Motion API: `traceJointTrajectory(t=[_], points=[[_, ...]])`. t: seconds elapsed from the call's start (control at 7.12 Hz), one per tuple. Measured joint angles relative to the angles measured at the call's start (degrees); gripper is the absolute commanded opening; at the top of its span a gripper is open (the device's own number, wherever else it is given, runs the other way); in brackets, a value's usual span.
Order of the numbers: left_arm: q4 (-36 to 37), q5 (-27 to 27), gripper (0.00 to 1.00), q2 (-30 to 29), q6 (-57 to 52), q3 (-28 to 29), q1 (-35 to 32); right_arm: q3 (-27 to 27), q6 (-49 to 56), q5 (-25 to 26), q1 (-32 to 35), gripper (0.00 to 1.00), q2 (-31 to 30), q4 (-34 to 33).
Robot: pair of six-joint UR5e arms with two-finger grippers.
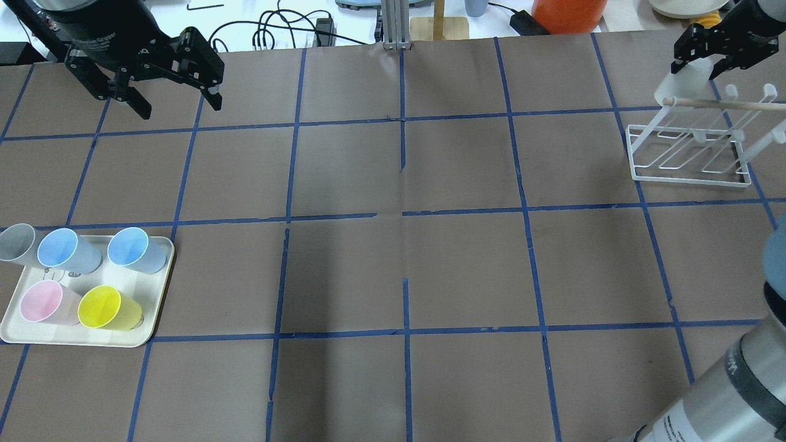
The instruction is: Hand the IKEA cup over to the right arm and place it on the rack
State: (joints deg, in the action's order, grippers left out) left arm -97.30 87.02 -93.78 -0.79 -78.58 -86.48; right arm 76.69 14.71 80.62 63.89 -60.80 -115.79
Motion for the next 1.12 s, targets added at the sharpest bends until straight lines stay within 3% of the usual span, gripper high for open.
traceJointTrajectory(t=[0.7, 1.12], points=[[0.1, 0.1, 1.0, 0.1, 0.0, 0.1, 0.0, -0.4, 0.0, 0.7, -0.1, 1.0, -0.7, 0.9], [0.3, 0.2, 1.0, 0.1, -0.1, 0.1, 0.0, -0.7, -0.2, 1.0, 0.2, 1.0, -7.5, 8.1]])
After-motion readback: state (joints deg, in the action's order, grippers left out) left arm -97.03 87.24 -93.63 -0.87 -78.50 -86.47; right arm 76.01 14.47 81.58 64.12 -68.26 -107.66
